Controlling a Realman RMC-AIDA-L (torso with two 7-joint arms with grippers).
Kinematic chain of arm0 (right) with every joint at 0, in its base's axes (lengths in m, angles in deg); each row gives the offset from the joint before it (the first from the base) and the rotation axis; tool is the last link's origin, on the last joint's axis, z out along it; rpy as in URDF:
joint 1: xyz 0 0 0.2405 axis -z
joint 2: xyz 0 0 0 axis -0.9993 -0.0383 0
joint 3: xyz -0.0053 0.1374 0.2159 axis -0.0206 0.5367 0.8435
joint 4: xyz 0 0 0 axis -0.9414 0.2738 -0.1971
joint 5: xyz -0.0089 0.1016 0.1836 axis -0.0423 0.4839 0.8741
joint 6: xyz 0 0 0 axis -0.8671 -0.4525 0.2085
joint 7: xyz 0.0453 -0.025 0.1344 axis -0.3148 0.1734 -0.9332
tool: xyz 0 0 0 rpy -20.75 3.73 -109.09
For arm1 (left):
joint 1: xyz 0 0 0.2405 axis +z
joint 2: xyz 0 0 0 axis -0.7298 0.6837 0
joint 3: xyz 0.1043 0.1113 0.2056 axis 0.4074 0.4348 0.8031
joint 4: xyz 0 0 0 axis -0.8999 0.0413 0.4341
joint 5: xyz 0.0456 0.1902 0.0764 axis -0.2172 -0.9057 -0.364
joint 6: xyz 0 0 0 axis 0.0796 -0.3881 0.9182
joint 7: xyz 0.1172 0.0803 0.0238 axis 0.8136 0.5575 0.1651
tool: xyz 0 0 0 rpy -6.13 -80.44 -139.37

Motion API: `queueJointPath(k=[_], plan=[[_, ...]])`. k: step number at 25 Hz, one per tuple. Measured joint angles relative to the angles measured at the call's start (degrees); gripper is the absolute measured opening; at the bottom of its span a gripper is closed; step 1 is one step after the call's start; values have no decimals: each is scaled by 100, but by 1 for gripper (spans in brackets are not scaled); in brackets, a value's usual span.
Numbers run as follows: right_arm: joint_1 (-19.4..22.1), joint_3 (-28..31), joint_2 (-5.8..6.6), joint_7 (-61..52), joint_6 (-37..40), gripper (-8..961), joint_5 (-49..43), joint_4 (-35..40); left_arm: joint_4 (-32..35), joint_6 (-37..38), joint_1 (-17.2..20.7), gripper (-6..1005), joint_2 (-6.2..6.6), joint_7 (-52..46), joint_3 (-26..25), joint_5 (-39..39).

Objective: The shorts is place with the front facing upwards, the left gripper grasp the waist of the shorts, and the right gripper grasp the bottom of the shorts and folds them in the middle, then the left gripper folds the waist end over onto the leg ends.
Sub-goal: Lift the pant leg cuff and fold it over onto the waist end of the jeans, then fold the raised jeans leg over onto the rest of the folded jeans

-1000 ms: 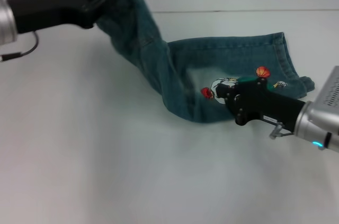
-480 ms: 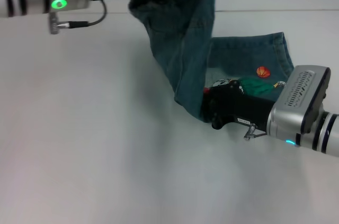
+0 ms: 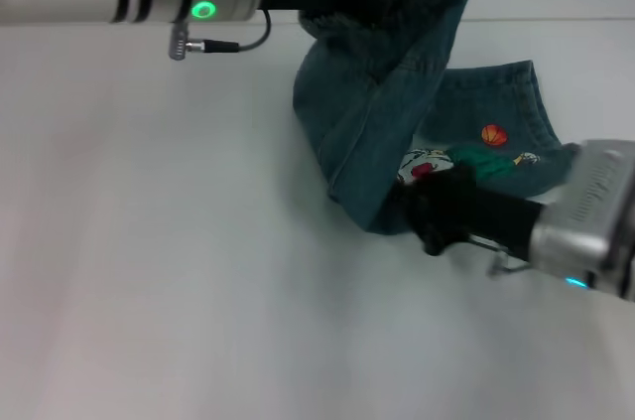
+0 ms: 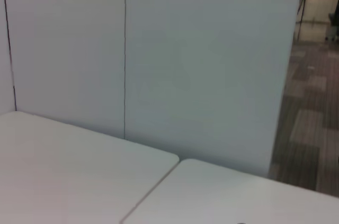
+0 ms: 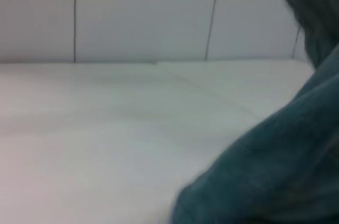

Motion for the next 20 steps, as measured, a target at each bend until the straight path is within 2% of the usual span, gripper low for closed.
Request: queueJointPath(k=[6, 10, 11, 15, 20], plan=[[1196, -219, 51, -367, 1267, 20, -50, 1330, -194, -225, -244, 99, -5, -26, 352, -107], [1842, -285, 62, -875, 1909, 21, -91, 2199, -402, -330, -406, 103, -11, -32, 605, -121], [1984, -246, 69, -963, 2045, 21, -88, 2359, -554, -474, -476, 104, -18, -32, 822, -130], [2218, -25, 123, -1039, 2481, 21, -72, 2580, -937, -960, -634, 108, -46, -31, 1405, -95], [2220, 86, 132, -1047, 2535, 21, -85, 2574, -1363, -1760, -863, 114, -73, -20, 2333, 83]])
